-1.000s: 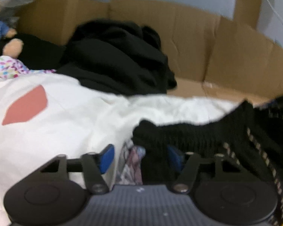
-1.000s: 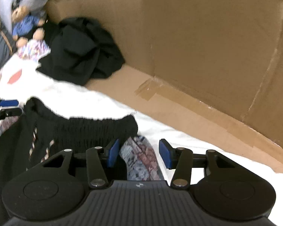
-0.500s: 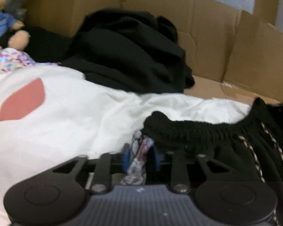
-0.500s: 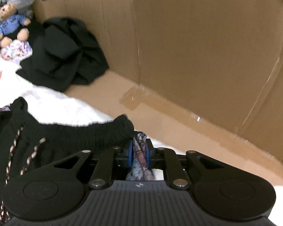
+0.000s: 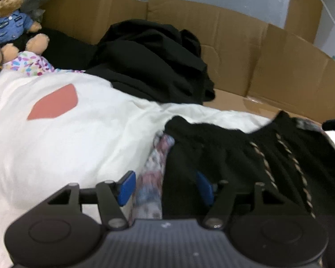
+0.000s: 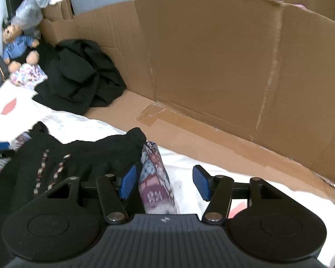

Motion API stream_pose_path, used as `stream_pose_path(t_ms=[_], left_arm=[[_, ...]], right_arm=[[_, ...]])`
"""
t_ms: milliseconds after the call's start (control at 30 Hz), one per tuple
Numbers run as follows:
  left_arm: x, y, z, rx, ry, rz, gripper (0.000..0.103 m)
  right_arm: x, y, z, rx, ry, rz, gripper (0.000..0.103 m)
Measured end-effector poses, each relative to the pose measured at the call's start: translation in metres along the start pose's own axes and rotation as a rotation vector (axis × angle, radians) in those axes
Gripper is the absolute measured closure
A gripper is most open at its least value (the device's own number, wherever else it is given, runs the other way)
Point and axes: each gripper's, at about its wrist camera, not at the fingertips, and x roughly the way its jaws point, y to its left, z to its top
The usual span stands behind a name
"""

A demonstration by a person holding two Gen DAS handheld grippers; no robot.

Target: Fold clothes

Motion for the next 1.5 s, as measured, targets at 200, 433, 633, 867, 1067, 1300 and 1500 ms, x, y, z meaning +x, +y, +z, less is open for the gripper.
stream_pose_path(t_ms=[200,433,633,867,1067,1300,1500], left_arm=[[-0.035,-0.003,-0.023,-0.006,0.018,-0.003,0.039],[-0.065,-0.022,-0.010,0.029,0.050,-0.028,0.038],[-0.094,-0.054,0.001,0.009,0.001,-0.084,0.034],[-0.120,-0.138,-0.012,0.213,-0.013,-0.216,0.036],[-0.112,-0.195,-0.037,0.332,0.068,-0.314,0.043],[-0.102,-0.233,-0.065,0.359,0.150,-0.386,0.043],[-0.105,-0.259,-0.099,0.392,0.230,-0.479,0.050]], right_arm=[[-0.043,-0.003,-0.022,0.013,0.015,0.034,0.042],[-0.108,0.010,-0.043,-0.126,0.050,0.070,0.042],[-0.159,0.013,-0.057,-0.168,0.037,0.101,0.042],[-0.201,0.013,-0.095,-0.220,0.067,0.106,0.042],[-0.221,0.011,-0.145,-0.260,0.084,0.102,0.042],[-0.224,-0.011,-0.185,-0.090,0.112,0.116,0.042],[-0.217,-0.038,-0.213,0.105,0.156,0.088,0.043]])
